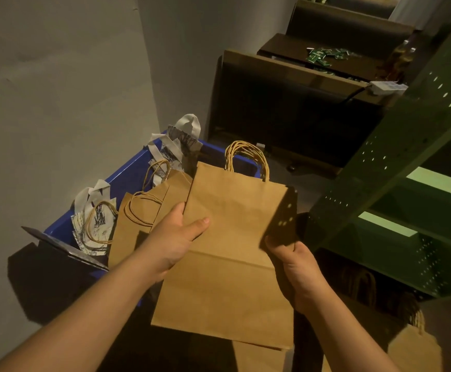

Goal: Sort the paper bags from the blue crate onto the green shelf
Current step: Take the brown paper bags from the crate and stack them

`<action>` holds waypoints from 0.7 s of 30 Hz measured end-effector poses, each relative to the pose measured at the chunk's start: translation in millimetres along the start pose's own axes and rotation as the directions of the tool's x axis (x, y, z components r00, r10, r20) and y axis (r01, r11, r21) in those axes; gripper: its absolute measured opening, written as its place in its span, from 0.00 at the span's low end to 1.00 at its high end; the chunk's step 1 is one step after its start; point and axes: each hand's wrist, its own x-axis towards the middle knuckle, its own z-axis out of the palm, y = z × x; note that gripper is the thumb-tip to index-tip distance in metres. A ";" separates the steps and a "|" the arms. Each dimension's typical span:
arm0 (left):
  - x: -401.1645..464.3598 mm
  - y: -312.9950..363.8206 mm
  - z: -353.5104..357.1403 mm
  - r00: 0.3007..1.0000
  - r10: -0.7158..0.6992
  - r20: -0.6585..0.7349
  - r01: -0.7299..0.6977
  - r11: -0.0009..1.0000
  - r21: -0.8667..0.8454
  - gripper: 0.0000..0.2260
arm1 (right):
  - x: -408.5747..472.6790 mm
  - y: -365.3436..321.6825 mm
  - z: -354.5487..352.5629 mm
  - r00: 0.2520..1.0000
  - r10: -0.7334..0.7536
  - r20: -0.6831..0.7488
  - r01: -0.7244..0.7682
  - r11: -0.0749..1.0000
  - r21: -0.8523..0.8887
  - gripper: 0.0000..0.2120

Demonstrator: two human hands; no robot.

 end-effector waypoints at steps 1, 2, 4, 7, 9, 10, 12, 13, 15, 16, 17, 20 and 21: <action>-0.8 -0.2 0.6 1.000 -0.019 -0.001 0.019 1.000 0.005 0.47 | 1.0 1.6 -0.8 1.000 -0.006 -0.001 0.006 1.000 -0.006 0.12; -0.5 -0.4 0.5 1.000 -0.031 -0.001 0.031 0.999 0.008 0.46 | 1.7 2.8 -1.4 1.000 -0.010 -0.006 0.010 1.000 -0.012 0.12; 1.9 -1.2 1.7 0.999 -0.033 -0.008 0.033 0.999 0.014 0.39 | 4.3 6.3 -3.8 1.000 -0.007 -0.024 0.007 1.000 -0.013 0.14; 11.2 -0.3 -3.7 0.997 -0.077 -0.012 0.077 0.995 0.058 0.24 | 5.2 11.5 -7.8 1.000 0.011 -0.023 -0.012 1.000 -0.009 0.14; 19.0 0.8 -11.8 0.993 -0.112 -0.049 0.113 0.993 0.035 0.14 | 3.5 13.5 -11.7 0.999 0.028 -0.042 -0.028 1.000 -0.001 0.11; 28.1 -2.6 -17.4 0.986 -0.131 -0.104 0.134 0.991 0.019 0.14 | 2.1 14.0 -12.9 0.998 0.039 -0.049 -0.038 0.999 0.011 0.09; 44.4 -9.1 -27.8 0.959 -0.195 -0.205 0.204 0.979 0.022 0.14 | 0.4 16.4 -15.5 0.997 0.054 -0.056 -0.052 0.998 0.036 0.07; 49.3 -11.6 -31.9 0.942 -0.233 -0.240 0.253 0.966 0.057 0.14 | 0.5 18.3 -16.9 0.997 0.058 -0.056 -0.056 0.998 0.039 0.08; 56.5 -21.2 -36.9 0.917 -0.312 -0.247 0.365 0.907 0.210 0.16 | 1.5 22.2 -18.3 0.996 0.063 -0.065 -0.061 0.997 0.046 0.10; 59.5 -26.9 -39.1 0.909 -0.348 -0.231 0.409 0.854 0.322 0.17 | 1.3 22.8 -18.1 0.995 0.069 -0.069 -0.065 0.996 0.061 0.11; 60.0 -31.0 -39.7 0.903 -0.368 -0.222 0.429 0.799 0.422 0.18 | 2.3 24.3 -18.7 0.995 0.074 -0.071 -0.068 0.994 0.081 0.12; 65.5 -42.5 -38.8 0.896 -0.403 -0.187 0.435 0.713 0.550 0.19 | 3.0 25.8 -18.0 0.993 0.082 -0.087 -0.073 0.992 0.100 0.14; 65.3 -43.4 -37.2 0.885 -0.433 -0.173 0.452 0.704 0.548 0.19 | 3.5 26.6 -18.1 0.993 0.080 -0.087 -0.070 0.992 0.108 0.15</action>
